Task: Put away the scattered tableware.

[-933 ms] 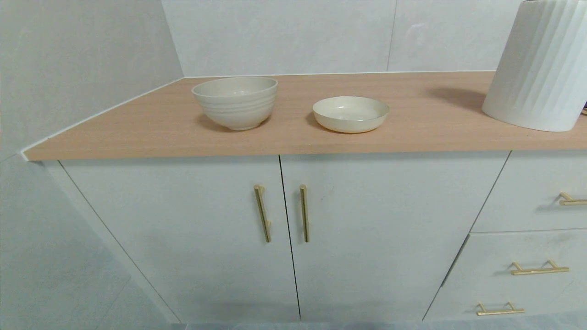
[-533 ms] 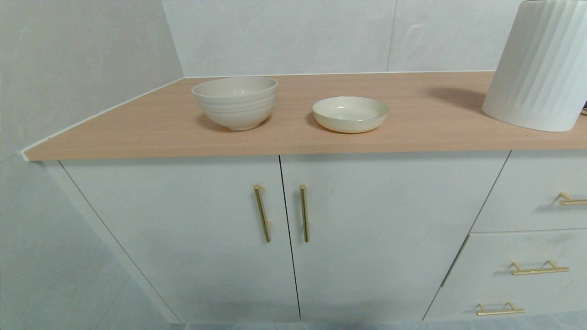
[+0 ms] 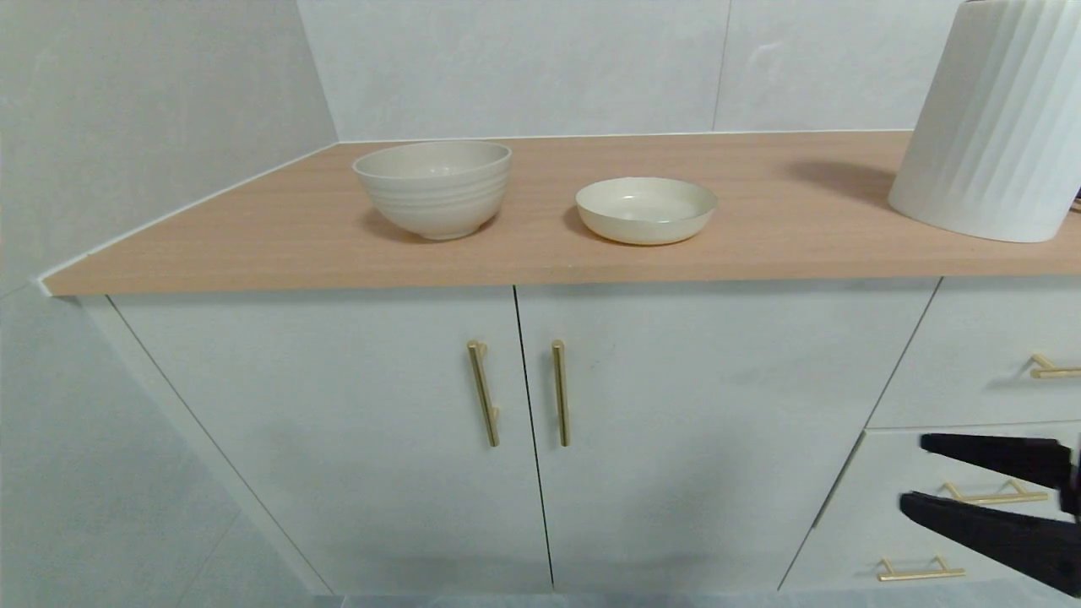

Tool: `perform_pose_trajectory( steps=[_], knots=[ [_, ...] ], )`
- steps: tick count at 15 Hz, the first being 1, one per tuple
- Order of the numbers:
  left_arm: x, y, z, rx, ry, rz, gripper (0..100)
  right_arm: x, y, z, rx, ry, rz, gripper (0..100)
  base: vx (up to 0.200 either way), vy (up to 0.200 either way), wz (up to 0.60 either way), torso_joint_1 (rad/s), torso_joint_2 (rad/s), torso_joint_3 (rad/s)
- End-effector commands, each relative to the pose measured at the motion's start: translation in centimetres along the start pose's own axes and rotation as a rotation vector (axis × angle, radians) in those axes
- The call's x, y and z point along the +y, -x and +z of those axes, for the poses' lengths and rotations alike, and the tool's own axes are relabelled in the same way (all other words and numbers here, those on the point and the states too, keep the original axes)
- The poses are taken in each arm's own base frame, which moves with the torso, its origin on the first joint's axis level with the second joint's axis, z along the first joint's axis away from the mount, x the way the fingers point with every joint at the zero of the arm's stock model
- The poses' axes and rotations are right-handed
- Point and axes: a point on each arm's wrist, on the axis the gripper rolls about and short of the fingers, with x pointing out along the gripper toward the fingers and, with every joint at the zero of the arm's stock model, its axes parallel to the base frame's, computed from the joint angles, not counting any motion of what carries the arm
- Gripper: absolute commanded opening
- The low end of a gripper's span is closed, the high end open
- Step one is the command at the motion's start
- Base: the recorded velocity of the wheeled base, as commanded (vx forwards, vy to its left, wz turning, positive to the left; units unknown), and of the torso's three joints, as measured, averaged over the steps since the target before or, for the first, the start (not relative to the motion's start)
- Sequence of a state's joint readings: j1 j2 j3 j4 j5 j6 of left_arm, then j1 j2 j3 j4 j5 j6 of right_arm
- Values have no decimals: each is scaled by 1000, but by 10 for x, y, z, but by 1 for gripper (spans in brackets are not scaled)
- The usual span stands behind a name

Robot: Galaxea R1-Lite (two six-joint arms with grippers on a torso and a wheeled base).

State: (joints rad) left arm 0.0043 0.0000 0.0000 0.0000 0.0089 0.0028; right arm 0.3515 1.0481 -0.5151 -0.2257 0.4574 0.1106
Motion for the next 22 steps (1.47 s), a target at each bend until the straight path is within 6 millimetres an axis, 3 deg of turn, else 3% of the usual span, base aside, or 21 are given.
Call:
perform_pose_trajectory(
  steps=[1, 6, 11, 17, 22],
  knots=[
    [0, 0, 0, 0, 0, 1, 100, -1, -78, 16, 106, -55, 145, 100, 0, 0, 0, 0, 0, 0],
    [0, 0, 0, 0, 0, 1, 100, 17, -132, 26, 165, -69, 249, 100, 0, 0, 0, 0, 0, 0],
    [0, 0, 0, 0, 0, 1, 100, 31, -179, 20, 150, -38, 293, 100, 0, 0, 0, 0, 0, 0],
    [0, 0, 0, 0, 0, 1, 100, 39, -204, 7, 86, -10, 268, 100, 0, 0, 0, 0, 0, 0],
    [0, 0, 0, 2, -11, -1, 100, 40, -204, 14, 32, -38, 272, 100, 0, 0, 0, 0, 0, 0]
  ],
)
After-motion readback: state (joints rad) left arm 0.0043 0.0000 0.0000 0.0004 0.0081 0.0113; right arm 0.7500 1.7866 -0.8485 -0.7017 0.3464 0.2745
